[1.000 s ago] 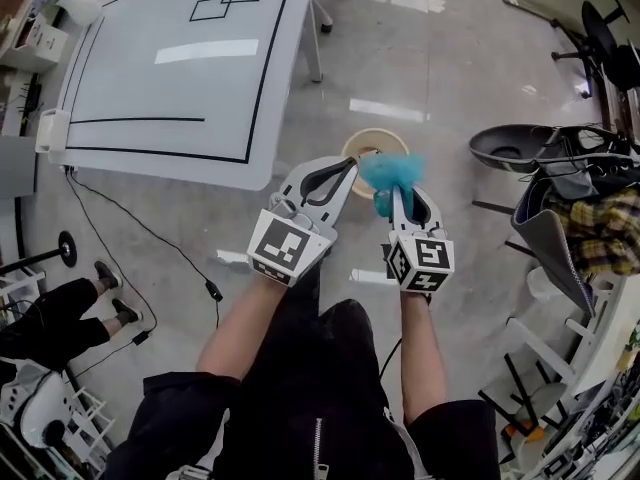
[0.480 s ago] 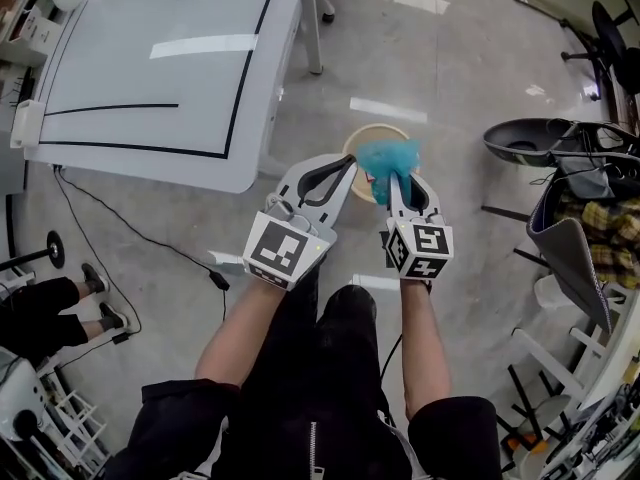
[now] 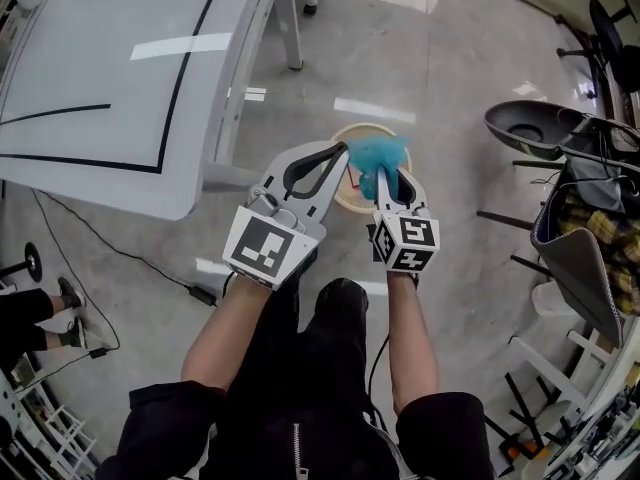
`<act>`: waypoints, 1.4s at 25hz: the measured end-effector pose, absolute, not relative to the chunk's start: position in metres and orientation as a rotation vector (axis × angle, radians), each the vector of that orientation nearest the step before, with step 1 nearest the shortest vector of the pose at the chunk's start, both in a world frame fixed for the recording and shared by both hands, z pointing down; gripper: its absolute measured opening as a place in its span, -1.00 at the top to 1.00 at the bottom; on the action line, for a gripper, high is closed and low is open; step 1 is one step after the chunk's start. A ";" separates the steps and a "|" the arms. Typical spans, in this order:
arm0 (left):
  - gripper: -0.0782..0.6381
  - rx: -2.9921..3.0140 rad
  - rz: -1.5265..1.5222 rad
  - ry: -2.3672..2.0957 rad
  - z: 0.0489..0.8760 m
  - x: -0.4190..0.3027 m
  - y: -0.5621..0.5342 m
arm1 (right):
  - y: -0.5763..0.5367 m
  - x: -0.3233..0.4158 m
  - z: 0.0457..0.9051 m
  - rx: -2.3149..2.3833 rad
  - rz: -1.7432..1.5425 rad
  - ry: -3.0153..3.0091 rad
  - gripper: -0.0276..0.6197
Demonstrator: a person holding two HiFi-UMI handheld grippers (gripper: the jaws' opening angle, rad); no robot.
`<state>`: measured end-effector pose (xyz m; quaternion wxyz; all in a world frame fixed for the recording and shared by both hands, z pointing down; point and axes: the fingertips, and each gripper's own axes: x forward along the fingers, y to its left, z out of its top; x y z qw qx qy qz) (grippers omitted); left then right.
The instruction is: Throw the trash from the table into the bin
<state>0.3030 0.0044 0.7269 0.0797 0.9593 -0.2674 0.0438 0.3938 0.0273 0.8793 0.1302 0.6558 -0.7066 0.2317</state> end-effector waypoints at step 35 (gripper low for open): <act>0.76 2.929 0.232 -0.683 0.874 0.356 -0.006 | 0.020 0.441 1.102 1.912 0.811 -1.830 0.77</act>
